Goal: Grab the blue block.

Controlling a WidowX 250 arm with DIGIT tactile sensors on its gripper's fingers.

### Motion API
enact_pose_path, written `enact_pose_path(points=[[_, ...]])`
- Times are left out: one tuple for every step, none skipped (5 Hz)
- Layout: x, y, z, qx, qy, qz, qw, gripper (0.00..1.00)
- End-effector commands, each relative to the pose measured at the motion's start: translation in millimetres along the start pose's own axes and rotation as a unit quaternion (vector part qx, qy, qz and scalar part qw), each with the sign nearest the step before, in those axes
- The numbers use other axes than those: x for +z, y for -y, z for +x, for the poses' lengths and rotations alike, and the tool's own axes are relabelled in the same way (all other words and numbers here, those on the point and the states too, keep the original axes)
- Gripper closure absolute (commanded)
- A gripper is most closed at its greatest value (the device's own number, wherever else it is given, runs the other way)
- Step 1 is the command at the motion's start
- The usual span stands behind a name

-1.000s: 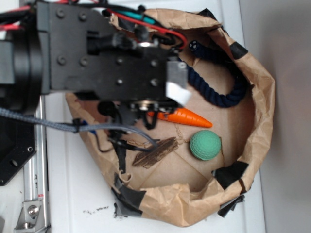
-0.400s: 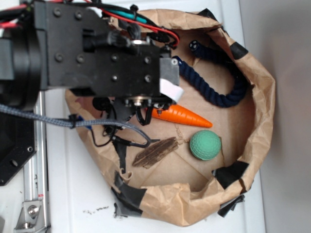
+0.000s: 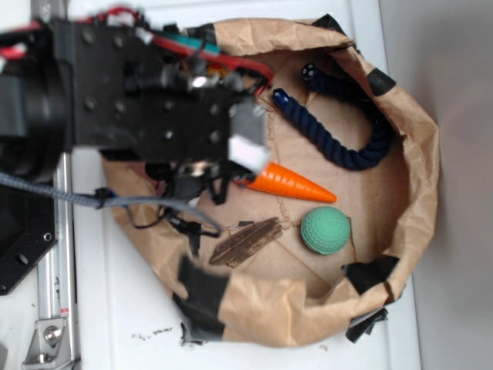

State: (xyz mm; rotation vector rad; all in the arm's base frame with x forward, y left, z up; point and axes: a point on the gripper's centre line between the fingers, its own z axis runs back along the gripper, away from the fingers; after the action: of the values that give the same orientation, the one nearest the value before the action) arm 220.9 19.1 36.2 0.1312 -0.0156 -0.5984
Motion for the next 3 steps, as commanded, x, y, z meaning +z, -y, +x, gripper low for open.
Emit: enact_pose_path(points=[[-6,2,4,-0.134,0.052,0.037,0.989,0.00],[-2,-23,13,-0.120,0.053,-0.004,0.991,0.00],[-1,-38,16,-0.110,0.054,-0.013,0.992,0.00]])
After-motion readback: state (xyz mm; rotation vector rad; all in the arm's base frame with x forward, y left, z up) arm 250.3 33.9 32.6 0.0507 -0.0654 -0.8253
